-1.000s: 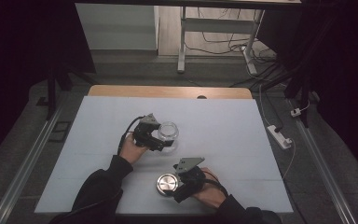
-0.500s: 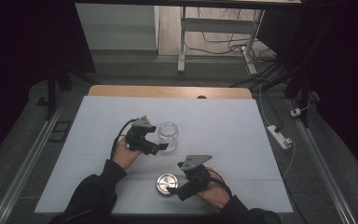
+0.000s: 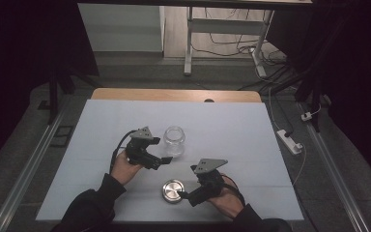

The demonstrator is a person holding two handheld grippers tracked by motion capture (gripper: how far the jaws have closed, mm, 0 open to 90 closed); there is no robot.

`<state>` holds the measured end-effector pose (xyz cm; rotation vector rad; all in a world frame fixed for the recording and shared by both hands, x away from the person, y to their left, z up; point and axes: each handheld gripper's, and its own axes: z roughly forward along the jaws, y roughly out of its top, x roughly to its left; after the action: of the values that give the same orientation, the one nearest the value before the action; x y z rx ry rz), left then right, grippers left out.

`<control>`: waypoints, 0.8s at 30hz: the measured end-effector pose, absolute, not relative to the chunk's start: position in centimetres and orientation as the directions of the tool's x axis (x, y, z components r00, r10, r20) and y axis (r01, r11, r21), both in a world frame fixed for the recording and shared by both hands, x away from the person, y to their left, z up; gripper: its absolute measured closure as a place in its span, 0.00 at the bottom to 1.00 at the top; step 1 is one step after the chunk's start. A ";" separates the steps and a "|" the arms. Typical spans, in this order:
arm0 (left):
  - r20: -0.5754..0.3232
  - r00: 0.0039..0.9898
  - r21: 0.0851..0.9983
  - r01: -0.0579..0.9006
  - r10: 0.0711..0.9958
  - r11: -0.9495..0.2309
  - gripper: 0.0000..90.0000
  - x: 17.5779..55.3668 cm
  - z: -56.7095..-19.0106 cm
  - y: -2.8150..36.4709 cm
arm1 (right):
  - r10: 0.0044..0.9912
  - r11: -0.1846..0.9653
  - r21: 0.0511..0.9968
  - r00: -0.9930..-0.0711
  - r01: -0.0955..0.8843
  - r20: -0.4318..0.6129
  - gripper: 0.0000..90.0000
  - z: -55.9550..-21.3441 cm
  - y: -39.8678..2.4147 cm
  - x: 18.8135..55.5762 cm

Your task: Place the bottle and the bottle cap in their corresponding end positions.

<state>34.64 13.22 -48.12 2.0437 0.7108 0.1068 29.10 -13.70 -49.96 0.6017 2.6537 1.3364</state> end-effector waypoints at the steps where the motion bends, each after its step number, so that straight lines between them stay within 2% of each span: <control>1: -0.199 0.828 0.808 0.441 0.524 -0.390 0.04 34.4 -48.1 13.3 | 0.400 0.531 0.793 -0.913 0.300 0.077 0.00 -49.9 -13.9 29.1; 24: -0.211 0.808 0.812 0.458 0.550 -0.362 0.01 27.9 -48.1 15.9 | 0.476 0.502 0.803 -0.878 0.322 0.054 0.00 -48.7 -17.5 28.3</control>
<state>27.88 15.91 -48.06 2.0143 0.7480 0.1179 28.29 -17.50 -48.72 0.6895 2.5682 1.3164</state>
